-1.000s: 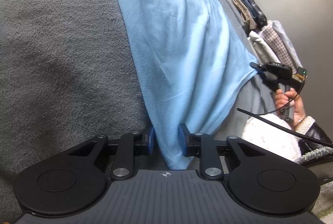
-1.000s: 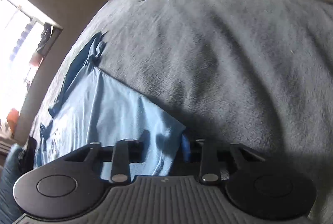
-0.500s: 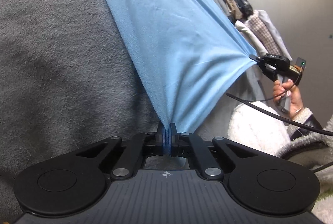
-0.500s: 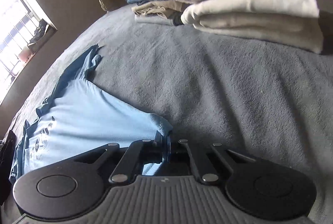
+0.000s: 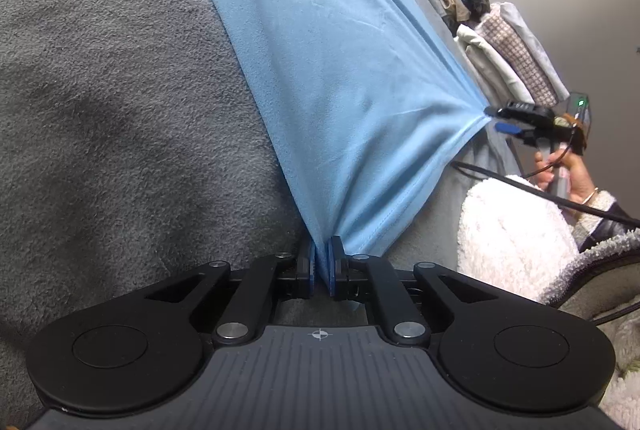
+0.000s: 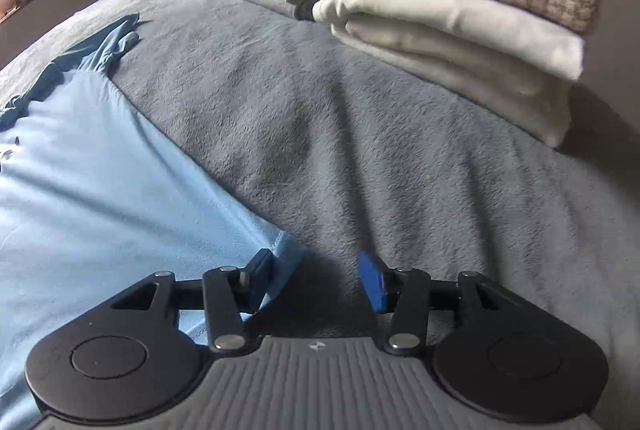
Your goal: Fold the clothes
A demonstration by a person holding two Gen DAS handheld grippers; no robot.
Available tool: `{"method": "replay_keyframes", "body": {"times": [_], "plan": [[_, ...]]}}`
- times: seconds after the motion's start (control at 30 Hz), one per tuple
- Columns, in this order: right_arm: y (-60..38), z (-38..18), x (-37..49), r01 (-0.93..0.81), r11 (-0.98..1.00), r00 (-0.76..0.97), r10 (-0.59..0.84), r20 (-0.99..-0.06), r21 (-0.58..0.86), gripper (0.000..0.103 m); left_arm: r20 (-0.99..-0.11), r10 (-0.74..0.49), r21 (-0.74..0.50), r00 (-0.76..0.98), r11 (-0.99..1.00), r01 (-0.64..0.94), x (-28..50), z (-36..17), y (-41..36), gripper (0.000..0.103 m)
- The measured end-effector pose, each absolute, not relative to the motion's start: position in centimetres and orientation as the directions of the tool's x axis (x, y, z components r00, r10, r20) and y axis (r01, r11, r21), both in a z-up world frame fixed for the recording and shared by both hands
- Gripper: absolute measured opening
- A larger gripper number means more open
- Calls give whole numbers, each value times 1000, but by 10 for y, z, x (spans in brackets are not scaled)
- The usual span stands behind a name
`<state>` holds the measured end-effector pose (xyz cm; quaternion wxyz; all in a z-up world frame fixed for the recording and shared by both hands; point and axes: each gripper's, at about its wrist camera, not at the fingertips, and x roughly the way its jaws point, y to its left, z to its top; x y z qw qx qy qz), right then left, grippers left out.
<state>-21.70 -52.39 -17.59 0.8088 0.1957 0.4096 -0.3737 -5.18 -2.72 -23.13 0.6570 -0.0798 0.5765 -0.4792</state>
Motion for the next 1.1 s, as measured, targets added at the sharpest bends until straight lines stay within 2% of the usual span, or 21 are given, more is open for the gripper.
{"method": "replay_keyframes", "body": {"times": [0.07,0.23,0.33,0.4,0.6,0.73,0.8,0.9,0.93,0.97,1.1], "plan": [[-518,-153,-215,750,661,434,-466,-772,22,50,-699,-706,-635,-114,539,554,-51,-226,-25,14],[-485,-87,-181,622,782,602,-451,-658,33,50,-739,-672,-554,-43,571,605,-44,-196,3,21],[-468,-56,-160,545,836,683,-396,-613,67,50,-703,-711,-556,15,563,611,-34,-178,19,21],[-461,-49,-142,493,856,714,-296,-634,155,50,-668,-743,-577,38,550,603,-25,-175,14,23],[-411,-96,-82,355,841,682,66,-728,409,50,-670,-736,-584,95,602,545,1,-191,-37,23],[-360,-134,-46,281,825,640,220,-736,490,50,-650,-728,-585,215,661,470,32,-187,-30,23],[-335,-149,-29,234,818,636,280,-719,525,50,-645,-705,-583,294,703,407,57,-184,-16,27],[-305,-169,-1,163,809,646,345,-681,564,50,-650,-639,-559,411,768,311,96,-184,-1,45],[-298,-176,9,151,798,645,368,-670,584,50,-650,-608,-536,455,792,293,106,-184,1,57],[-293,-184,18,147,785,645,386,-660,602,50,-649,-576,-511,498,814,275,116,-183,2,64],[-287,-210,42,159,729,651,429,-626,665,50,-610,-533,-434,587,844,315,148,-183,-8,66]]}}
